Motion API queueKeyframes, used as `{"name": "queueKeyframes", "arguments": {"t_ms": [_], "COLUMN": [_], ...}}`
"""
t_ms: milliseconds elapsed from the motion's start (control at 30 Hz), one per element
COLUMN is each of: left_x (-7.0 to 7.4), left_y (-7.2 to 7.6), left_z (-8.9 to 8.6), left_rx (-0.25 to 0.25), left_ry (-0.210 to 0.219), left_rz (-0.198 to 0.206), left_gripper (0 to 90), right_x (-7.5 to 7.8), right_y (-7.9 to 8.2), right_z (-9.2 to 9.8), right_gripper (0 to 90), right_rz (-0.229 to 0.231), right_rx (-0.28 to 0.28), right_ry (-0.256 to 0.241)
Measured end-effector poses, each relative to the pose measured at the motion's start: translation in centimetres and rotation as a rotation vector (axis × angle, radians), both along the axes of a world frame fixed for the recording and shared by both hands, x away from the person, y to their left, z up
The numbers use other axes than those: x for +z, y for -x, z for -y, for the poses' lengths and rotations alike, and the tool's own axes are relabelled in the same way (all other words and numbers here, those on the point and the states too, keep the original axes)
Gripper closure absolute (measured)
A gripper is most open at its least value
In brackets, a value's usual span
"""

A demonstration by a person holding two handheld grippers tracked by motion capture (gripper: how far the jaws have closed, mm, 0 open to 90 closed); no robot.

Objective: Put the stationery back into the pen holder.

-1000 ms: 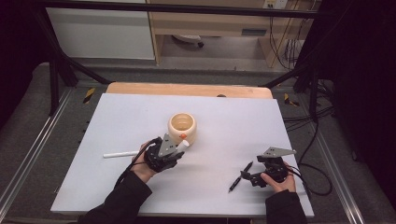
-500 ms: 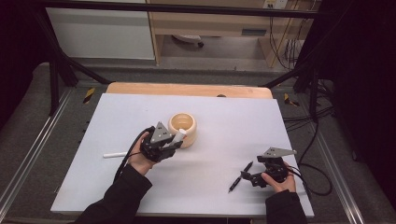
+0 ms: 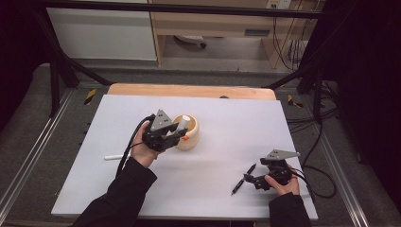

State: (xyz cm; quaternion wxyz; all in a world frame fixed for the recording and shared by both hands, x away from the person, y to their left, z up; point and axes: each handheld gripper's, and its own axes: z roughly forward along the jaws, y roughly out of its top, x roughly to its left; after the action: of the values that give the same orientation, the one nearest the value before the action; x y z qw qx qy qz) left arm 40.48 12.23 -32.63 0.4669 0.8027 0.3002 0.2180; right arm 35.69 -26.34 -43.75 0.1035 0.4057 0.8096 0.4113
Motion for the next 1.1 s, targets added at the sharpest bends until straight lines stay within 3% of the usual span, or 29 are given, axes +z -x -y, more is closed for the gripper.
{"name": "queueKeyframes", "arguments": {"t_ms": [333,500,1100], "left_x": [1.1,1.4,-0.7], "left_y": [-2.1,-3.0,-6.6], "left_z": [0.3,0.5,1.5], "left_rx": [0.045,0.063,0.113], "left_ry": [0.05,0.054,0.056], "left_rz": [-0.005,0.005,-0.016], "left_gripper": [68.5,68.5,68.5], "right_x": [-0.1,-0.1,-0.2], "right_y": [0.0,0.0,0.0], "right_z": [-0.1,-0.1,-0.1], "right_gripper": [0.7,0.7,0.7], "right_rz": [-0.004,-0.003,-0.005], "right_rx": [0.004,0.005,0.008], "right_ry": [0.005,0.005,0.006]}}
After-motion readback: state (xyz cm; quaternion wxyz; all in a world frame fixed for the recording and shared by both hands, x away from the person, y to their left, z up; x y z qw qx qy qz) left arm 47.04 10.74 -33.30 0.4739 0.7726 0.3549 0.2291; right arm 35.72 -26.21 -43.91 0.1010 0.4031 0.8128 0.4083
